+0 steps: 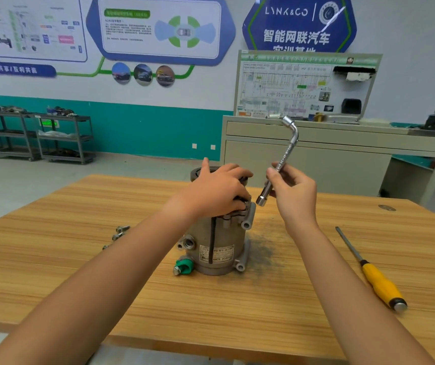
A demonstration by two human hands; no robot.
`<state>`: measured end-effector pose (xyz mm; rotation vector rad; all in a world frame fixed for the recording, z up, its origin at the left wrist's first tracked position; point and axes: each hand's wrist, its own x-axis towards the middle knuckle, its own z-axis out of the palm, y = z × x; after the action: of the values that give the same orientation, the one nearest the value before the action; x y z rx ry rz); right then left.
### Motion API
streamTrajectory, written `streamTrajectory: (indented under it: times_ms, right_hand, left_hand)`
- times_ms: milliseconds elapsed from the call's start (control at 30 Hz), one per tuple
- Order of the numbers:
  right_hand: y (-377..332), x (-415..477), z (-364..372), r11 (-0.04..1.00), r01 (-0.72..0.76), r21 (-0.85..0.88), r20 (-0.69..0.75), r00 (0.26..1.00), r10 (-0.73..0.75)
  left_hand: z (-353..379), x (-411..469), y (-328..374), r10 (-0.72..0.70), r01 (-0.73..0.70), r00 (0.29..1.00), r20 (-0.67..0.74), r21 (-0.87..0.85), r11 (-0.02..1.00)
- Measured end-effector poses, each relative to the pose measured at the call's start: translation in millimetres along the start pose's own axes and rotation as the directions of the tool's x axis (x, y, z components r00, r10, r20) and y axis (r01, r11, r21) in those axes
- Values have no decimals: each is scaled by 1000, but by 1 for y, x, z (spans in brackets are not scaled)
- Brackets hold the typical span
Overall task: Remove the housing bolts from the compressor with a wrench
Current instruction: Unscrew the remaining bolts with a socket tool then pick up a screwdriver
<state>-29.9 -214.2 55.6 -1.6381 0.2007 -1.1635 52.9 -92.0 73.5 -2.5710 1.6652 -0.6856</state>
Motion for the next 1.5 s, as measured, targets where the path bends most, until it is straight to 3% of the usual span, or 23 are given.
streamTrajectory:
  times_ms: [100, 200, 333, 400, 467, 567, 633, 733, 900, 1133, 1267, 1400, 1500]
  right_hand:
    - [3, -3, 0, 999, -31, 8, 2, 1000, 31]
    - [4, -5, -1, 998, -56, 26, -2, 998, 56]
    - [6, -9, -5, 997, -73, 39, -22, 997, 74]
    - [9, -12, -8, 996, -79, 28, -18, 997, 79]
    - [11, -16, -9, 996, -91, 18, 1, 996, 91]
    - [11, -18, -9, 997, -61, -45, 8, 998, 61]
    - [11, -20, -8, 994, -8, -111, 5, 1000, 9]
    - [11, -25, -5, 987, 21, -157, 2, 1000, -21]
    - [9, -32, -9, 996, -60, -65, 24, 998, 62]
    - [10, -32, -26, 995, -102, 10, 33, 994, 102]
    - [6, -32, -48, 985, -159, 63, -32, 986, 161]
    - [9, -30, -89, 983, -178, 34, -158, 971, 181]
    - [19, -24, -117, 978, -207, 12, -165, 965, 206]
  left_hand:
    - [-5, 1, -1, -30, 30, 1000, -1, -127, 991]
    - [-18, -1, -6, -193, 63, 966, -174, -564, 823]
    - [-37, -30, -29, -496, 59, 786, -369, -754, 655]
    - [-26, -67, -51, -615, 126, 720, -323, -810, 573]
    - [-1, -116, -73, -701, 297, 688, -185, -810, 505]
    - [42, -180, -98, -782, 600, 620, 62, -679, 422]
    - [63, -207, -106, -783, 661, 606, 141, -637, 397]
    - [84, -221, -106, -729, 646, 669, 144, -597, 475]
    - [104, -210, -105, -653, 605, 751, 97, -497, 623]
    - [116, -213, -104, -650, 587, 758, 54, -490, 645]
    - [119, -216, -105, -661, 602, 748, 57, -477, 640]
    - [114, -208, -96, -709, 611, 695, -118, -424, 669]
    - [110, -185, -74, -688, 553, 688, -231, -446, 703]
